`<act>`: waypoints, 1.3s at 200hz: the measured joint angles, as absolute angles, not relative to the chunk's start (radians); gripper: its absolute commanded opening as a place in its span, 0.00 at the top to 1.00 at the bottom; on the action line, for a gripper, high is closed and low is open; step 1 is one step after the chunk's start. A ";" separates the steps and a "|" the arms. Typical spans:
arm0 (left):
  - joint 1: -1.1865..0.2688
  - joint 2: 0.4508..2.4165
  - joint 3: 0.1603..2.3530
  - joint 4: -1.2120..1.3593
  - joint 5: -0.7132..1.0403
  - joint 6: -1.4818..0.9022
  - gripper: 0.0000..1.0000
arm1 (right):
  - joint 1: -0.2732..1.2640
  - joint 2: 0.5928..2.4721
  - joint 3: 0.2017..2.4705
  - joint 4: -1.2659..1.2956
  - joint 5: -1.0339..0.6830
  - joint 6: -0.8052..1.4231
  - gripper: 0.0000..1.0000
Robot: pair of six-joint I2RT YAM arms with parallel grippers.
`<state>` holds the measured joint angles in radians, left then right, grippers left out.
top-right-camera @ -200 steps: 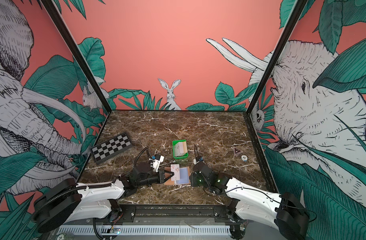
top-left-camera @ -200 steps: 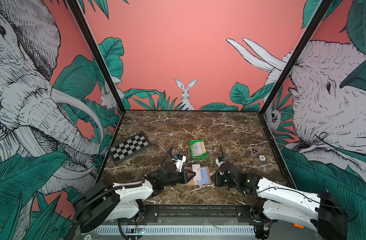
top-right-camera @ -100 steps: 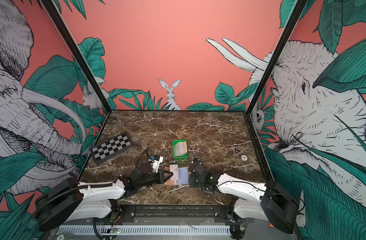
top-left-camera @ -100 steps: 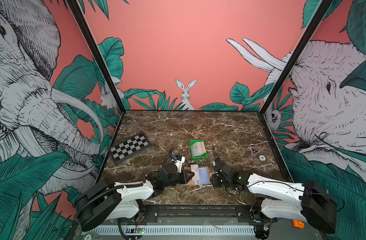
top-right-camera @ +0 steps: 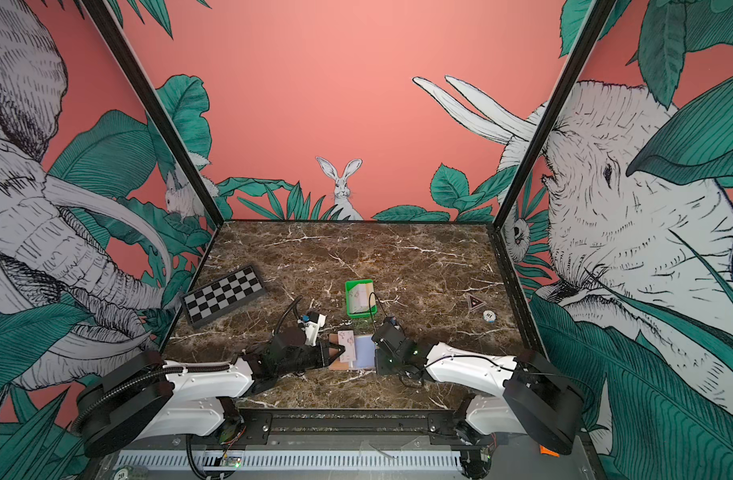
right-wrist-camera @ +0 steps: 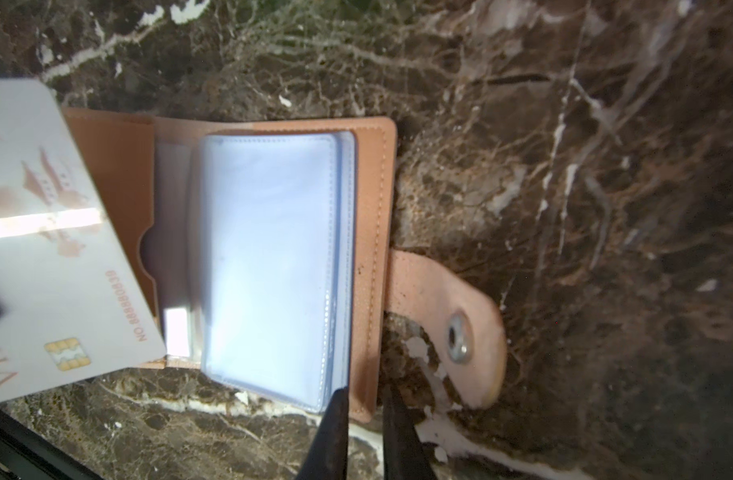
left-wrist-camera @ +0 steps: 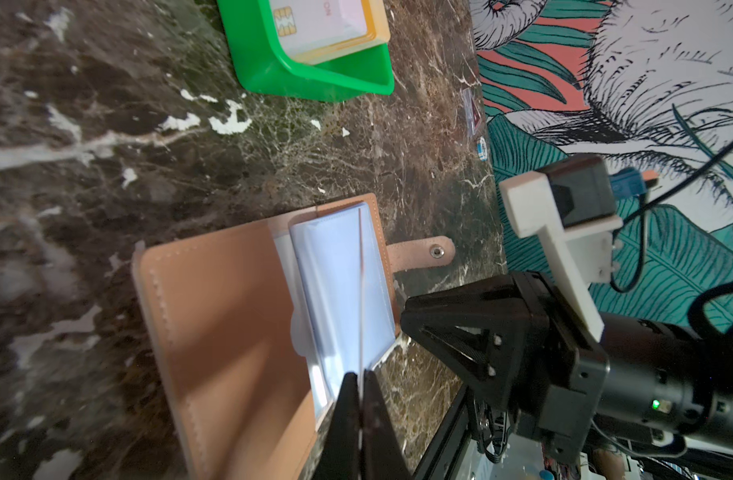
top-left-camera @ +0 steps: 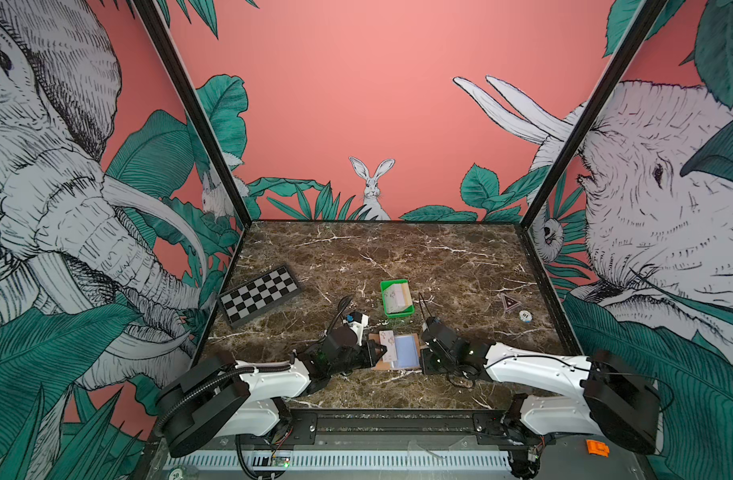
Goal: Put the credit cards into the card holder
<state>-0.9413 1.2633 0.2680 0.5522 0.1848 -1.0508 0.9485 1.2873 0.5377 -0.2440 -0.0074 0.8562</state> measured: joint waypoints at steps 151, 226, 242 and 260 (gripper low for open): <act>-0.942 1.420 0.257 0.689 0.190 -1.179 1.00 | 0.951 1.304 0.526 -0.233 -0.002 0.864 0.88; -0.942 1.460 0.257 0.733 0.216 -1.205 1.00 | 0.957 1.308 0.526 -0.228 0.006 0.864 0.88; -0.941 1.471 0.257 0.740 0.223 -1.211 1.00 | 0.958 1.308 0.526 -0.228 0.007 0.864 0.88; -0.942 1.480 0.257 0.753 0.229 -1.216 1.00 | 0.960 1.308 0.526 -0.228 0.009 0.864 0.88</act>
